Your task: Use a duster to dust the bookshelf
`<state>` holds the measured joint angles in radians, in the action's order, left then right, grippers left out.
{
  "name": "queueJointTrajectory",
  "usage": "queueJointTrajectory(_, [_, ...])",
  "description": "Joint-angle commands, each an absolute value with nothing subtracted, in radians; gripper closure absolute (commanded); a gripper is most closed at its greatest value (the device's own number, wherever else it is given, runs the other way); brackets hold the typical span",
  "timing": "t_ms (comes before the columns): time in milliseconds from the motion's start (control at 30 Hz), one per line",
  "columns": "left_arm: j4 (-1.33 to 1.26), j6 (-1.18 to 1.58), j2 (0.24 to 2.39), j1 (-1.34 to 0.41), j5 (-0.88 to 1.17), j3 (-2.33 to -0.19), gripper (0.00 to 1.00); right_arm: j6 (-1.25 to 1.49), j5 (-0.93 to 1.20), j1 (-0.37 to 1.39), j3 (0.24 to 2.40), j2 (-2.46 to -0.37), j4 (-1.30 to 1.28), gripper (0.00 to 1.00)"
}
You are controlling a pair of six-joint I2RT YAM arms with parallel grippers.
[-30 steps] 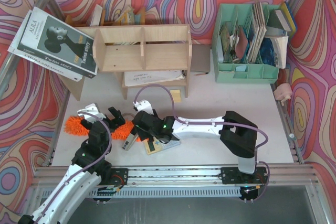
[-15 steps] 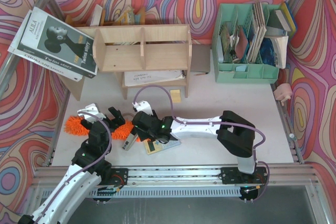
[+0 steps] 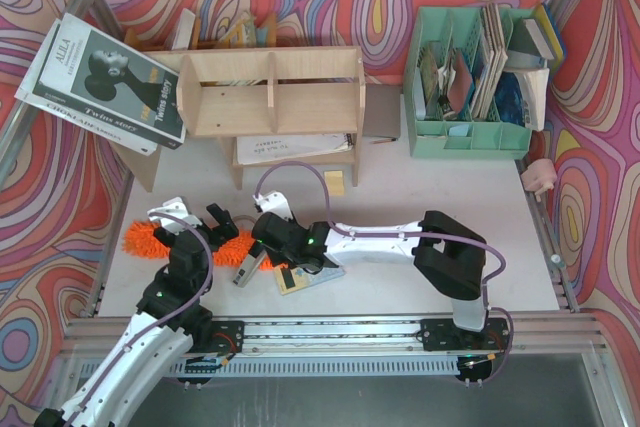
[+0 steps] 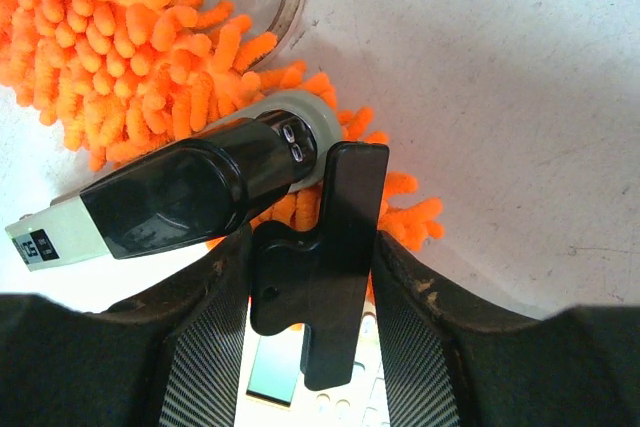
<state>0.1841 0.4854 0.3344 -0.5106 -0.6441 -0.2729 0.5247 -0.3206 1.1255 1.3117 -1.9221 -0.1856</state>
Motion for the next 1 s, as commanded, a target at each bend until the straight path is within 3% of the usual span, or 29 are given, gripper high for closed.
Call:
queueJointTrajectory(0, [0.166, 0.472, 0.334, -0.512, -0.663, -0.261, 0.01, 0.549, -0.369, 1.13, 1.297, -1.869, -0.236, 0.58])
queueJointTrajectory(967, [0.155, 0.471, 0.355, -0.512, -0.659, -0.262, 0.01, 0.888, -0.687, 1.116, 1.069, -1.623, -0.545, 0.58])
